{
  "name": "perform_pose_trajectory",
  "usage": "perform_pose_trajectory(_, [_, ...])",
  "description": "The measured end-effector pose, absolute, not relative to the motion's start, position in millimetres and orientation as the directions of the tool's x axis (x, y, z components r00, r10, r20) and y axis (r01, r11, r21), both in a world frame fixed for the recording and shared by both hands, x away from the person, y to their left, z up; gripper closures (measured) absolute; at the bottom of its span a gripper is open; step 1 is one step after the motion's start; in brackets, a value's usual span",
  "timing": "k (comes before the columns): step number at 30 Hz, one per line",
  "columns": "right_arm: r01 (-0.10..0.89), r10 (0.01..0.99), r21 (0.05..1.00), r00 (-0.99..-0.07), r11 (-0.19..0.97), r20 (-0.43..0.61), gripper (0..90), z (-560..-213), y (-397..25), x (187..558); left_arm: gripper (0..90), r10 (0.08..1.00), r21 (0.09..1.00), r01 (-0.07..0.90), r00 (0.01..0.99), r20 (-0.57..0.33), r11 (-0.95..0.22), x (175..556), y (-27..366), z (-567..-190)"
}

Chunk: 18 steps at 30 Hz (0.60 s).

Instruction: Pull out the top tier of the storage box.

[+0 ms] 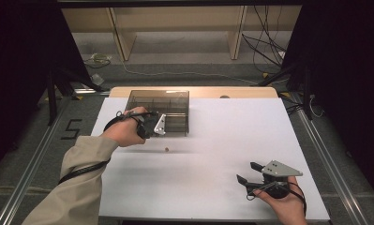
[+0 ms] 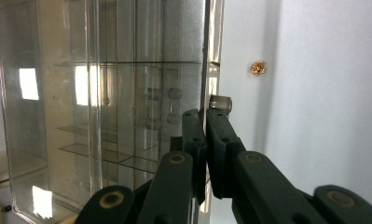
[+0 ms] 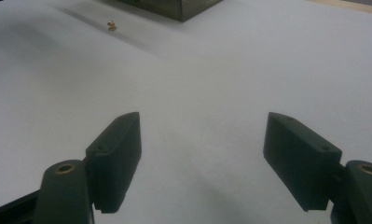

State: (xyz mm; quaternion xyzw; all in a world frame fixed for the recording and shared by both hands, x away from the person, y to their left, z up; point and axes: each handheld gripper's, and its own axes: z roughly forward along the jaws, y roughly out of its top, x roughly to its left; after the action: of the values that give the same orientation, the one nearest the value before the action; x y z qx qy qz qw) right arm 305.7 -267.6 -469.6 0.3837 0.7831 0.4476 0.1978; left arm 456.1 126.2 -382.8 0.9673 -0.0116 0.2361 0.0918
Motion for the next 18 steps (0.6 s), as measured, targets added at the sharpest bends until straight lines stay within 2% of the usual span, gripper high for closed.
perform_pose_trajectory(18, [0.424,0.778,0.853,-0.627,0.305,0.034,28.4,-469.7,-267.4,305.7,86.9,0.023,0.176,-0.065,0.889,0.456,-0.982,449.5,126.9,-383.8])
